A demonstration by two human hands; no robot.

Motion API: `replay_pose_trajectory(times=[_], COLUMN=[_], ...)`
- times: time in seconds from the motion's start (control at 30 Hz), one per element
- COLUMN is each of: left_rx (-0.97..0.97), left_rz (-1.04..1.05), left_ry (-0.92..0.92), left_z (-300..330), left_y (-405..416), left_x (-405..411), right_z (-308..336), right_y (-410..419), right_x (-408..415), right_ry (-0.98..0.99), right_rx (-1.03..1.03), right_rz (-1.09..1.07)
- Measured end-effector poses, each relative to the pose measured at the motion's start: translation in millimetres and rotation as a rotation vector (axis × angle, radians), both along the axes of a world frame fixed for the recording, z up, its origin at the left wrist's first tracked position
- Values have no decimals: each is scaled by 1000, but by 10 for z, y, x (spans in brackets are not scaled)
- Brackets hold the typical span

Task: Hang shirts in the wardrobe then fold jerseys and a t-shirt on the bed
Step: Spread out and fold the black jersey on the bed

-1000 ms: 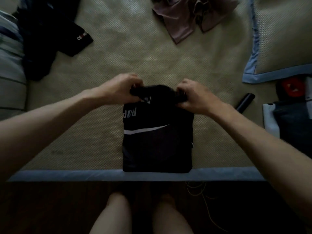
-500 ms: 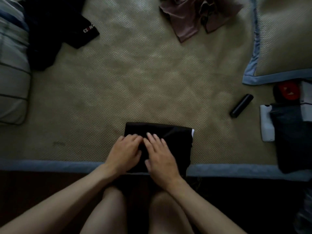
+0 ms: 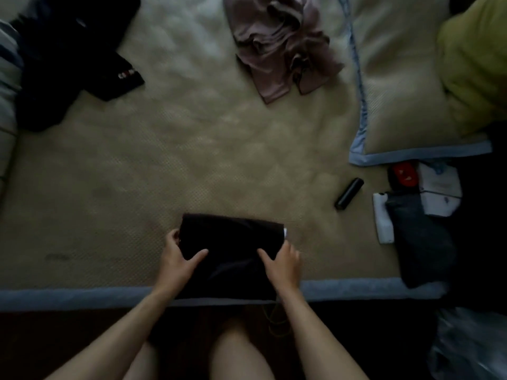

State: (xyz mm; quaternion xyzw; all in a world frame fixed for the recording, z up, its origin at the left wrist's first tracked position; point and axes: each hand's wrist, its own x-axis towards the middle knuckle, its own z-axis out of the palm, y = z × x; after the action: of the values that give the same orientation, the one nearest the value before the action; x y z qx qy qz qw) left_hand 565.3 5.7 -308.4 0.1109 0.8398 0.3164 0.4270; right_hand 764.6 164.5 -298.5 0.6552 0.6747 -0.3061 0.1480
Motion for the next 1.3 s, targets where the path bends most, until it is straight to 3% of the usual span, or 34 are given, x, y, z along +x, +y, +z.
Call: replay_pose_trajectory(times=[0.07, 0.1, 0.3, 0.4, 0.57, 0.83, 1.07, 1.3], left_rx=[18, 23, 216, 227, 217, 292, 40, -261], left_rz=[190, 204, 254, 331, 638, 1416, 1826, 2356], left_ry=[-330, -411, -461, -345, -22, 254, 545, 773], left_z=[145, 230, 1331, 1944, 2829, 3622, 4288, 4750], left_y=[28, 15, -566, -1280, -2810, -5041, -6176, -6383], left_x=[-39, -99, -1041, -1687, -2282, -1750, -892, 248], right_z=[181, 277, 1274, 1757, 2287, 2852, 3416, 3914], right_y=[-2, 6, -188, -472, -1565, -4270, -6602, -8091], right_x=[-149, -207, -998, -1879, -3569, -5314, -5459, -4454], right_ry=[225, 319, 612, 704, 808, 802, 729, 586], right_rx=[-236, -316, -543, -556, -673, -836, -1164, -1466], right_rz=[-303, -377, -258, -46, 351, 1179, 1646, 2034])
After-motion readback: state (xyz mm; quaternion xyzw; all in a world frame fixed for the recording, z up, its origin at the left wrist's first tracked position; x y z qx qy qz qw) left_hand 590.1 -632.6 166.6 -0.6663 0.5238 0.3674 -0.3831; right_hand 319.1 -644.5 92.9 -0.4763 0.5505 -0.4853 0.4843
